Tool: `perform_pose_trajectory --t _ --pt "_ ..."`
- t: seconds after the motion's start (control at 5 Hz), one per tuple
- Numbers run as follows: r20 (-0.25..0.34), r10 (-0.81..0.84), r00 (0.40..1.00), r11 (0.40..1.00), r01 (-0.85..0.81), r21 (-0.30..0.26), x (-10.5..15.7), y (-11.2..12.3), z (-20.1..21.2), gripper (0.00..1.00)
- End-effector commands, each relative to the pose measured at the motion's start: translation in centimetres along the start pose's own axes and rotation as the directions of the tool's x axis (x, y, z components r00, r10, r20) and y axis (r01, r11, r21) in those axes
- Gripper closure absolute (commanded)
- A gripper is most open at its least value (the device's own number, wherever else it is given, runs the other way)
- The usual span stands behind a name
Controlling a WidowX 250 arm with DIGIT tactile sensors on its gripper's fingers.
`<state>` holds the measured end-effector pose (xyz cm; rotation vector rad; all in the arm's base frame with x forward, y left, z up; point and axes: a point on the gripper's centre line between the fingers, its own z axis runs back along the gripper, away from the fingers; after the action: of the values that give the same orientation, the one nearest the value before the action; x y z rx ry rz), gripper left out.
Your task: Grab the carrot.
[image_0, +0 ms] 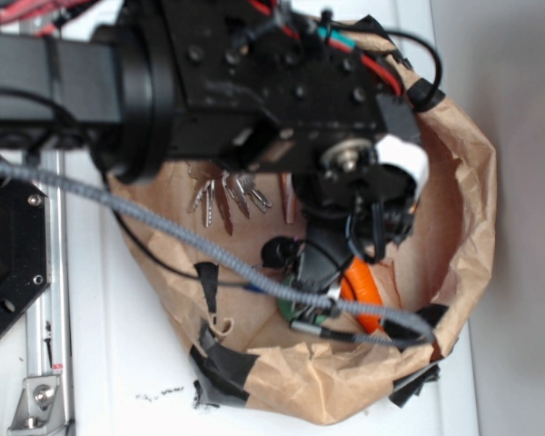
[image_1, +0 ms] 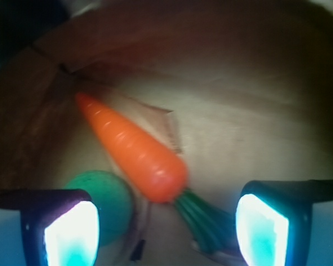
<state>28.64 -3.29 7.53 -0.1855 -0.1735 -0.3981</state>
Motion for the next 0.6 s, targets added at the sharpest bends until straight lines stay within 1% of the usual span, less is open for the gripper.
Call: perform_pose_trajectory --t 0.0,0.2,0.4 --pt "-0.021 -0.110 0.994 0.994 0.110 0.020 1.0 -5.1 -2.7 0.00" --pt "-0.047 -0.095 0.994 0.994 0.097 0.042 1.6 -5.9 -4.9 0.00" --pt "-0.067 -0.075 0.995 0.994 0.080 0.069 2.1 -5.4 -5.9 0.00"
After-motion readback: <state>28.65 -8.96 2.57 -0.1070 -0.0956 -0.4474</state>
